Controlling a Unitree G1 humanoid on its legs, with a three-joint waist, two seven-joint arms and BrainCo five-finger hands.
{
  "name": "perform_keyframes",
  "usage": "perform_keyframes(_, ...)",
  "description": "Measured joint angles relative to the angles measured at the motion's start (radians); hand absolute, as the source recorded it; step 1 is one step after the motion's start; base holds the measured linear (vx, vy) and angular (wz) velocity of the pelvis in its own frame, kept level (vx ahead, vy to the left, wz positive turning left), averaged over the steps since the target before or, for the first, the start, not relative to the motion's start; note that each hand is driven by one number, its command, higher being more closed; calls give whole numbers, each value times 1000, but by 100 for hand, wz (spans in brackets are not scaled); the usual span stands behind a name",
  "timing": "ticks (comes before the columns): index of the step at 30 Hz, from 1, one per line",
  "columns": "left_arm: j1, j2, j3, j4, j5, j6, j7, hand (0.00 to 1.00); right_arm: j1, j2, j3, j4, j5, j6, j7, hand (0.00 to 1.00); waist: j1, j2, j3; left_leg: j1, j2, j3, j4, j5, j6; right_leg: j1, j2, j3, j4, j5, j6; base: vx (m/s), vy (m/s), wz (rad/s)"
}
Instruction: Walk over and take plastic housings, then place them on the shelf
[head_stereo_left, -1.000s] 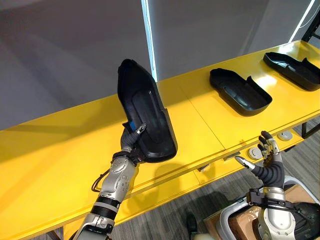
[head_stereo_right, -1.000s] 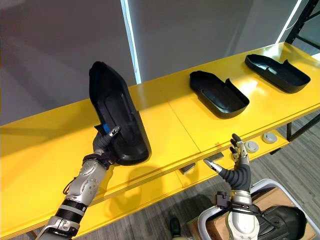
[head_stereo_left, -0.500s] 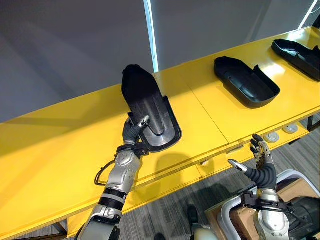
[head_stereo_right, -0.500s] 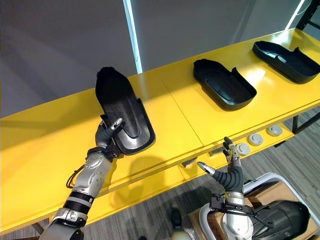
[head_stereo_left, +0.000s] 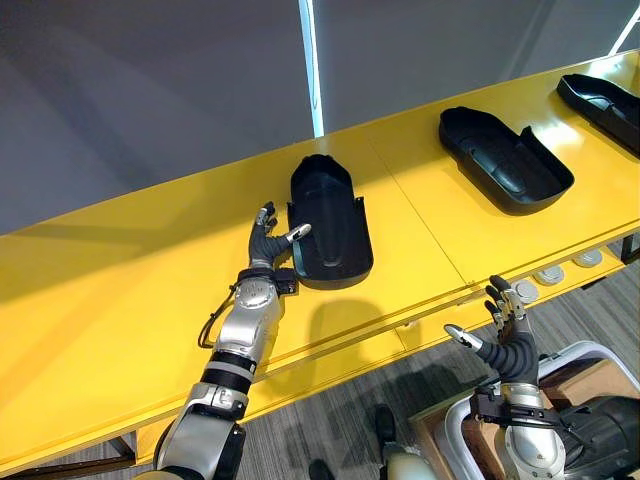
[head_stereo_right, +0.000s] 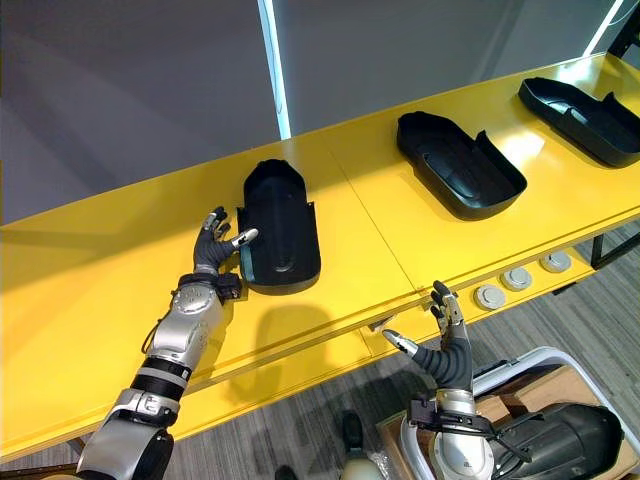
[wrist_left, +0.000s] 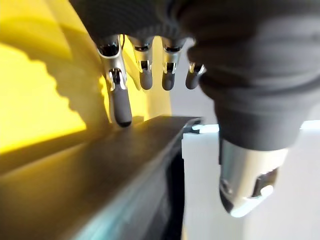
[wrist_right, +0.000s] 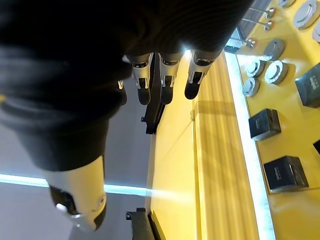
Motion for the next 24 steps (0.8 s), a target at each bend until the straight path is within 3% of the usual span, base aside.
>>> perform_keyframes(4, -71, -3, 10, -18, 86, 50, 7, 0, 2, 30, 3, 0, 4, 0, 17, 0, 0, 0, 4, 6, -3, -17, -9, 6, 2, 10, -3, -9, 0, 0, 0, 7, -19, 11)
perform_keyframes(8, -118, -6, 25, -62, 125, 64, 20, 0, 4, 30, 9, 0, 4, 0, 21, 0, 1, -1, 4, 9, -12, -25, -20, 13, 7, 14, -10, -19, 0, 0, 0, -9, -8, 8)
perform_keyframes(14, -118, -14, 22, -231, 107, 60, 22, 0, -6, 46, 9, -5, 2, 0, 28, 0, 10, -2, 5, 19, -16, -43, -22, 17, 12, 31, -16, -37, 0, 0, 0, -20, -16, 8)
perform_keyframes(18, -53, -16, -11, -419, 80, 14, 18, 0, -49, 45, -4, -79, -6, 0, 29, 0, 12, -2, 5, 29, -15, -43, -24, 17, 13, 39, -15, -36, 0, 0, 0, -5, -24, -1)
perform_keyframes(19, -32, -23, -12, -443, 81, 13, 17, 0, -64, 44, -4, -108, -8, 0, 29, 100, 12, -2, 5, 35, -14, -42, -26, 17, 13, 44, -14, -36, 0, 0, 0, -5, -31, -2)
perform_keyframes(24, 182, -46, -10, -671, 119, -4, 23, 0, -155, 26, 40, -202, -15, -37, 33, 100, 28, -2, 5, 33, -12, -42, -29, 17, 13, 45, -14, -35, -1, -1, 1, -16, -23, 0)
